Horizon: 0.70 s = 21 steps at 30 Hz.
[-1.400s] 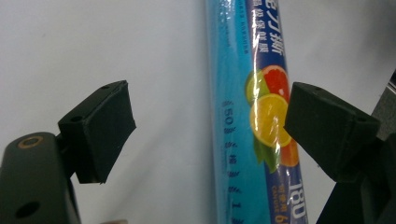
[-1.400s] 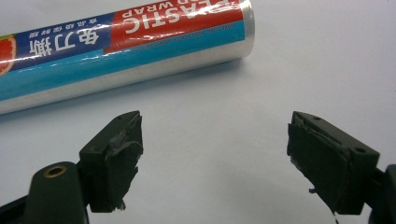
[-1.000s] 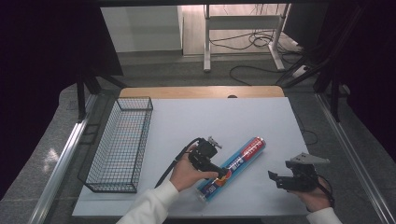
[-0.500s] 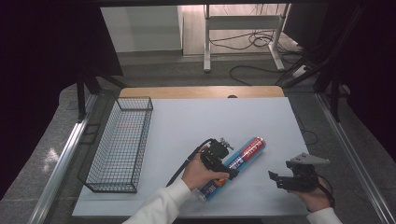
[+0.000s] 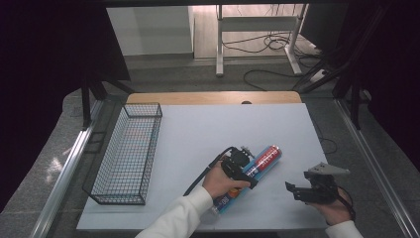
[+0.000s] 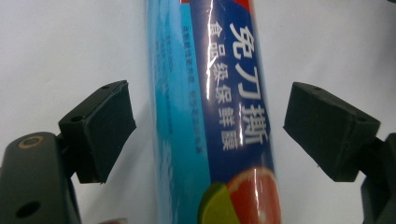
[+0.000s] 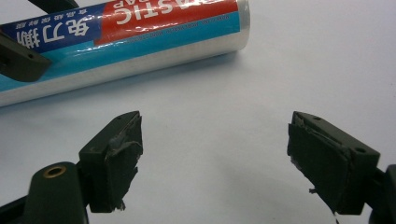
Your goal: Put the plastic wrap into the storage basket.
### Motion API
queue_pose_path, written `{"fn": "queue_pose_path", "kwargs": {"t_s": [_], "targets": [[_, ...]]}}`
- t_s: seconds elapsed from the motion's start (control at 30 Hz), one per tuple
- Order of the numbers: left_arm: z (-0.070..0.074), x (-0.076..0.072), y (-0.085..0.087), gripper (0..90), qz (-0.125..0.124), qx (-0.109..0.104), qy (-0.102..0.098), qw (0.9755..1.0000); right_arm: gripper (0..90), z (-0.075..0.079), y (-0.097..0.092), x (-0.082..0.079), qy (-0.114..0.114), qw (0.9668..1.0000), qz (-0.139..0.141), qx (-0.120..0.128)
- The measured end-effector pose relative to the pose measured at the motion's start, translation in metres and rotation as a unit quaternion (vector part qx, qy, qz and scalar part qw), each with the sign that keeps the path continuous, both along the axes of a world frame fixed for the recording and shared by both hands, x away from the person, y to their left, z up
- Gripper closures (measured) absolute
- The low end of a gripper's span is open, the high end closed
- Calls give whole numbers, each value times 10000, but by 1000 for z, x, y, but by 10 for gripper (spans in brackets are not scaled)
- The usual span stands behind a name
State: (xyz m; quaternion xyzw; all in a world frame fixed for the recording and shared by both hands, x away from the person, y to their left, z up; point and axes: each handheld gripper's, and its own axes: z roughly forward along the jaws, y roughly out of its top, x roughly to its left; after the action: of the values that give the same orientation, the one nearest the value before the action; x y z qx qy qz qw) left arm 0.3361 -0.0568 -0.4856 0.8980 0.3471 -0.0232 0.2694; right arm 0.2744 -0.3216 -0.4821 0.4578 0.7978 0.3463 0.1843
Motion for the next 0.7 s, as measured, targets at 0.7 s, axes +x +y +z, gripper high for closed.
{"fn": "queue_pose_path", "kwargs": {"t_s": [0.7], "targets": [[-14,12,-18,218,-64,536,283,9981,189,-1,-3,0,-4,10000,-69,-26]]}}
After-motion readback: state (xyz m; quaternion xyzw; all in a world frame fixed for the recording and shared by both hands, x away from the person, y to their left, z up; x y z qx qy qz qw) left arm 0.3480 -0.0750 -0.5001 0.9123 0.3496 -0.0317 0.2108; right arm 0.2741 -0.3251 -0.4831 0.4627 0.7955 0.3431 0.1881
